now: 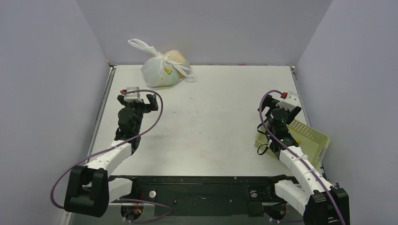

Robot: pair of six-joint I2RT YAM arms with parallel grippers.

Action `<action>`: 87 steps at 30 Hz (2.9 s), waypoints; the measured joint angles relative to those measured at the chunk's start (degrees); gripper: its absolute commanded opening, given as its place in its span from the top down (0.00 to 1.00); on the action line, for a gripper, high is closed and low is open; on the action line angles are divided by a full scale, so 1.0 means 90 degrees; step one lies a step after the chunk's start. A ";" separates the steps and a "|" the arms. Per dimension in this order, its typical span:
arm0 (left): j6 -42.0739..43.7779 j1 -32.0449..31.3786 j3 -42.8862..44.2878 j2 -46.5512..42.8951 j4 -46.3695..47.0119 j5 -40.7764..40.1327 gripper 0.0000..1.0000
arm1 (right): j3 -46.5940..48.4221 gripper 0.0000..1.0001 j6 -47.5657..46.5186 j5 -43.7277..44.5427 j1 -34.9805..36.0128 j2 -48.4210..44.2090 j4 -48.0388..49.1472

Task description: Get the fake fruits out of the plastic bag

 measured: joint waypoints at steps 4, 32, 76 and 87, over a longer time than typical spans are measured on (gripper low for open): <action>-0.0313 0.0000 0.0034 0.0219 0.0066 -0.0029 0.03 | 0.0000 0.04 0.0053 -0.0046 0.0036 0.0007 0.0005; -0.3793 0.1345 0.4792 0.5542 0.0010 0.1707 0.16 | 0.2064 0.04 0.0614 -0.2540 0.0248 0.1154 -0.2344; -0.2113 -0.0299 0.2540 0.2086 -0.4986 0.0746 1.00 | 0.2101 0.05 0.0308 -0.3058 0.0294 0.1149 -0.2552; -0.3026 -0.0393 0.0865 -0.1945 -0.6472 0.1450 0.51 | 0.2244 0.05 -0.0345 -0.2861 0.1991 0.1367 -0.2387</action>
